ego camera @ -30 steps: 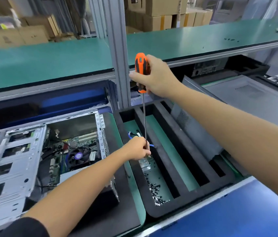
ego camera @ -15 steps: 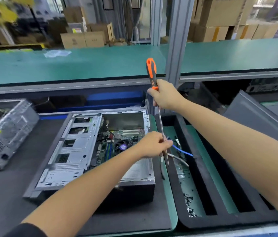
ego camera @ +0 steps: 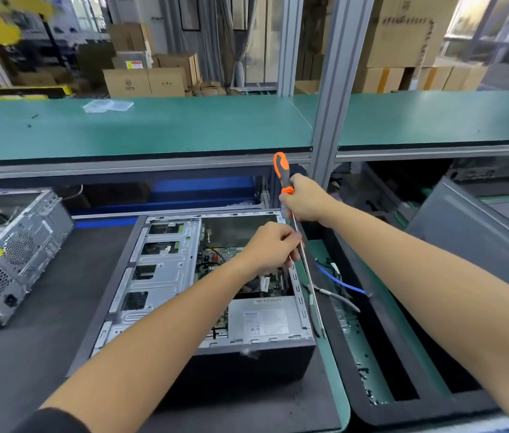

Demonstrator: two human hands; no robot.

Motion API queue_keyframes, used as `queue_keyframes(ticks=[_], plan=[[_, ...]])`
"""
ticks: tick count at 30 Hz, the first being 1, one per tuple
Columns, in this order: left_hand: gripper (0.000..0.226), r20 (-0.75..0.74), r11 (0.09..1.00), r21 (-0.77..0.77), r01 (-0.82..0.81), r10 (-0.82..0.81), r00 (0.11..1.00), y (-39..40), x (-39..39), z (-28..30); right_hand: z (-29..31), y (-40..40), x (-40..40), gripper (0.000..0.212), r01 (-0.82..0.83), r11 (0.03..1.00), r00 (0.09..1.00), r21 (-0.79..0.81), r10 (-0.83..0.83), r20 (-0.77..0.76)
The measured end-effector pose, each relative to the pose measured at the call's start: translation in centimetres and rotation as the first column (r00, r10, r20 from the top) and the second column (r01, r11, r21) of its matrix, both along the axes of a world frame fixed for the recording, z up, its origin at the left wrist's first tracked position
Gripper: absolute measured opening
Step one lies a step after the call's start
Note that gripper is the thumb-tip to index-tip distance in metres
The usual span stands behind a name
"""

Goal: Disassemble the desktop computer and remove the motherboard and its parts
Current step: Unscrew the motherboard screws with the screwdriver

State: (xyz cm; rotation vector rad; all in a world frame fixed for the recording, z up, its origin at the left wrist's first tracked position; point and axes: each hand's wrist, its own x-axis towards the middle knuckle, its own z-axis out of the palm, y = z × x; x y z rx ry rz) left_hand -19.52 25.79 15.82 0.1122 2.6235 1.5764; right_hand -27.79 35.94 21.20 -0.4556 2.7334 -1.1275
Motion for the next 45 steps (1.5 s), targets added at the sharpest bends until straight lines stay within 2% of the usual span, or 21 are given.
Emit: queue_keyframes(ticks=[4,7,9,13,16,21,25,27,29,31,34,37,39,40,42,43,45], plan=[[0.022,-0.001,0.999,-0.012,-0.040,0.040,0.999,-2.1,-0.7,-0.1,-0.6,-0.5,-0.4,0.005,-0.001,0.998,1.000,0.056,0.001,-0.013],[0.019,-0.001,0.997,-0.028,-0.072,0.072,0.997,-3.0,-1.2,-0.6,-1.3,-0.5,-0.9,0.018,0.042,0.997,0.999,0.066,-0.040,-0.029],[0.015,-0.013,0.995,-0.048,-0.087,0.086,0.996,-3.0,-1.6,-0.9,-1.6,-0.4,-1.3,0.019,0.058,0.995,0.998,0.085,-0.056,-0.025],[0.004,-0.100,0.989,-0.123,-0.084,0.072,0.992,-1.8,-3.0,-1.4,-2.6,0.4,-2.3,0.022,0.068,0.984,0.998,0.163,-0.070,0.007],[0.013,-0.161,0.986,-0.148,-0.074,0.050,0.986,-0.4,-4.5,-1.8,-3.5,1.4,-3.2,0.026,0.094,0.976,0.995,0.194,-0.099,0.012],[0.015,-0.216,0.915,-0.395,-0.082,-0.006,0.976,2.1,-7.2,-2.9,-5.8,3.4,-5.0,0.025,0.078,0.982,0.987,0.169,-0.100,0.125],[0.012,-0.200,0.741,-0.665,-0.091,-0.059,0.978,3.9,-8.7,-4.1,-8.8,4.8,-6.7,0.031,0.042,0.985,0.977,0.170,-0.076,0.199],[0.018,-0.158,0.562,-0.826,-0.045,-0.155,0.975,4.9,-9.2,-4.9,-10.7,5.2,-7.3,0.033,0.017,0.978,0.971,0.210,-0.066,0.232],[0.028,-0.078,0.404,-0.914,0.021,-0.227,0.971,5.7,-9.5,-5.6,-12.6,5.3,-7.6,0.036,-0.046,0.950,0.967,0.310,-0.036,0.251],[0.027,-0.018,0.335,-0.940,0.066,-0.242,0.970,6.0,-9.7,-6.6,-14.3,5.2,-7.9,0.042,-0.119,0.922,0.956,0.368,0.007,0.293],[0.030,0.054,0.218,-0.969,0.116,-0.271,0.961,6.1,-9.8,-7.4,-16.3,5.1,-8.3,0.049,-0.190,0.923,0.937,0.336,0.069,0.342],[0.028,0.203,0.084,-0.969,0.230,-0.252,0.946,6.5,-10.0,-7.2,-17.4,4.9,-8.3,0.045,-0.250,0.923,0.910,0.292,0.122,0.395],[0.029,0.304,-0.046,-0.952,0.301,-0.207,0.930,7.3,-9.8,-7.9,-18.1,4.8,-8.2,0.045,-0.286,0.906,0.895,0.312,0.136,0.425],[0.036,0.288,-0.135,-0.955,0.266,-0.184,0.940,7.7,-9.7,-8.3,-18.5,4.8,-8.3,0.045,-0.292,0.908,0.885,0.300,0.138,0.445],[0.052,0.201,-0.242,-0.958,0.156,-0.172,0.965,8.3,-9.0,-7.9,-19.6,4.9,-8.6,0.041,-0.263,0.925,0.880,0.275,0.113,0.462],[0.048,0.282,-0.251,-0.939,0.234,-0.176,0.943,8.7,-9.1,-8.6,-20.1,4.9,-8.6,0.039,-0.241,0.932,0.882,0.269,0.094,0.462],[0.036,0.559,-0.174,-0.826,0.536,-0.126,0.820,9.6,-9.2,-9.8,-20.5,4.8,-8.7,0.038,-0.207,0.942,0.885,0.263,0.066,0.461]])
